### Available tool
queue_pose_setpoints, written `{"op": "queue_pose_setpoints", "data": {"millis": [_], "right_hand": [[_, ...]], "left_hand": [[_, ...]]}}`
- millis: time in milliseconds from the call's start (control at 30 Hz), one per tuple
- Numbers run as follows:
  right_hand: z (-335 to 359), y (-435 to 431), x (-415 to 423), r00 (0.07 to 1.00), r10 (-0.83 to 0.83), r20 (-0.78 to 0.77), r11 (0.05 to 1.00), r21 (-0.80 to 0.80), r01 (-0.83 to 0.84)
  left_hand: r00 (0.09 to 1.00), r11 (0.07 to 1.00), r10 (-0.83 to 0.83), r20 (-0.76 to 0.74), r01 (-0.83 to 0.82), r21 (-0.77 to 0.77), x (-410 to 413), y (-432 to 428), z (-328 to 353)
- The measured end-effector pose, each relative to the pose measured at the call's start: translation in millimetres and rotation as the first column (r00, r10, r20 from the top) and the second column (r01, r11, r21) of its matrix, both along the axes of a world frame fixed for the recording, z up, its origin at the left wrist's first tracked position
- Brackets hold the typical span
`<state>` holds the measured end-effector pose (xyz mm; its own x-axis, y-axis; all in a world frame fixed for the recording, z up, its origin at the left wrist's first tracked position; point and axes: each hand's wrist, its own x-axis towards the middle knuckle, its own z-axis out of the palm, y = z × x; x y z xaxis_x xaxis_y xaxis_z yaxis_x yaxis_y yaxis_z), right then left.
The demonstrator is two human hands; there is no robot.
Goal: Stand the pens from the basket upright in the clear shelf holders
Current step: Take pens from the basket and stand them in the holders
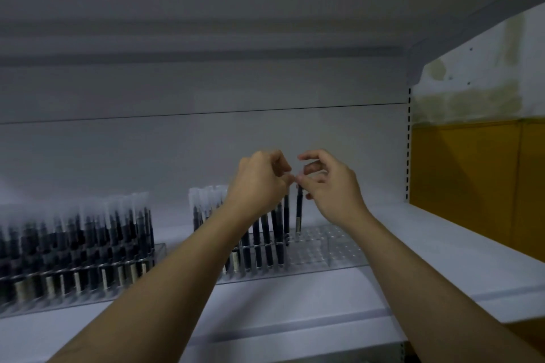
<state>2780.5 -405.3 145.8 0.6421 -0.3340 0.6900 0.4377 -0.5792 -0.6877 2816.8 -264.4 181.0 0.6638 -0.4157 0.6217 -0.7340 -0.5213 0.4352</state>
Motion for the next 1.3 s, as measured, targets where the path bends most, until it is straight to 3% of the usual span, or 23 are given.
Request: {"op": "queue_pose_setpoints", "data": {"millis": [167,633,867,1300], "right_hand": [[-10,2,-1,0.992,-0.092,-0.090,0.974,-0.214,0.071],[-4,8,-30,0.973,-0.147,-0.177,0.940,-0.331,0.081],[4,27,-61,0.953,-0.268,-0.143,0.857,-0.488,0.168],[-46,107,-134,0.965,-0.145,-0.217,0.837,-0.547,0.003]], "left_hand": [[0.996,0.990,0.079,-0.052,-0.072,0.118,3,-2,4],[0.994,0.973,0.094,0.063,-0.105,0.203,-11,17,1],[0.974,0.956,0.120,0.189,-0.165,0.241,-47,51,4],[0.935,0.936,0.171,0.310,-0.252,0.246,-132,131,-91]]}}
